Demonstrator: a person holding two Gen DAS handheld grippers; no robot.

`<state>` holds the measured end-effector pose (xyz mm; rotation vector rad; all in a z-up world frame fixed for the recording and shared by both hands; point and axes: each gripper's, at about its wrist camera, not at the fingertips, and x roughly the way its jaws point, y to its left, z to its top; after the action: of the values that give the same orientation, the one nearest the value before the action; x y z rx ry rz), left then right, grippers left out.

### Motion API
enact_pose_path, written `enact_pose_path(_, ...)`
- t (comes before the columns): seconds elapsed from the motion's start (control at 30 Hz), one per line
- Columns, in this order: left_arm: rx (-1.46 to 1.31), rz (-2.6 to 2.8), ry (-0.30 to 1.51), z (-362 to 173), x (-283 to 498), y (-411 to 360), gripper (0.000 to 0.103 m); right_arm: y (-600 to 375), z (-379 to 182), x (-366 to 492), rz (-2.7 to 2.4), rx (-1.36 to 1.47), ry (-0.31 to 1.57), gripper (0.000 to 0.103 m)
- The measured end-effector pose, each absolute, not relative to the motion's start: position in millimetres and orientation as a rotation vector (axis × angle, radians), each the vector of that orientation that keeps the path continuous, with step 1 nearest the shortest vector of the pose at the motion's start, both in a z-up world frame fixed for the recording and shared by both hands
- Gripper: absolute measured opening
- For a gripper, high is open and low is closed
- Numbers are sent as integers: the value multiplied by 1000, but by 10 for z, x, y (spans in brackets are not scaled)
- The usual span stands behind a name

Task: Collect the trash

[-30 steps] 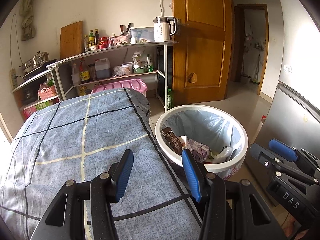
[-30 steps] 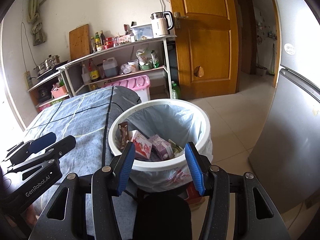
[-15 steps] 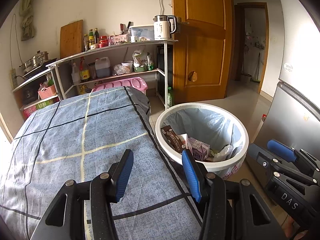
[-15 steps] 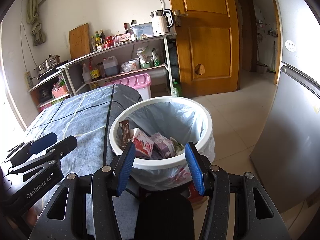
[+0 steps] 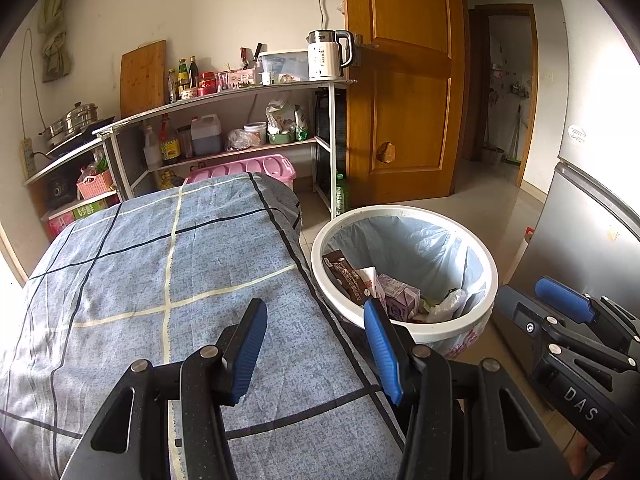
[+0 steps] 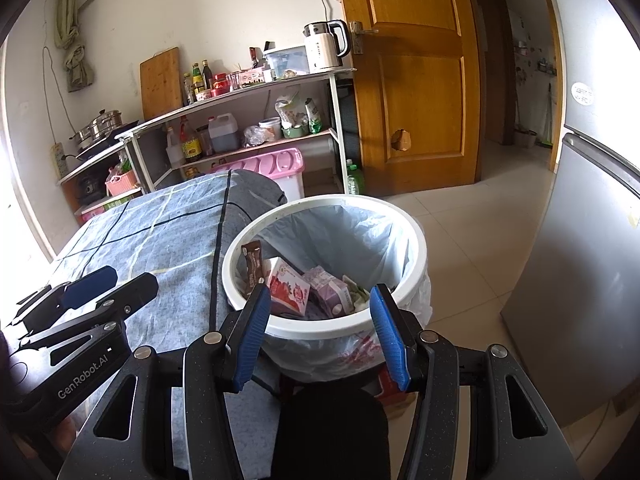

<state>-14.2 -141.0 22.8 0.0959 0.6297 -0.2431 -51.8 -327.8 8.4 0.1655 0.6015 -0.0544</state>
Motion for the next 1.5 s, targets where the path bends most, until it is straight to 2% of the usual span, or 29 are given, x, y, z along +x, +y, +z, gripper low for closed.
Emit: enact_pose_path(1.5, 99, -241, 634, 212, -141, -1376, 50, -3249, 101, -505, -39, 156, 597, 53)
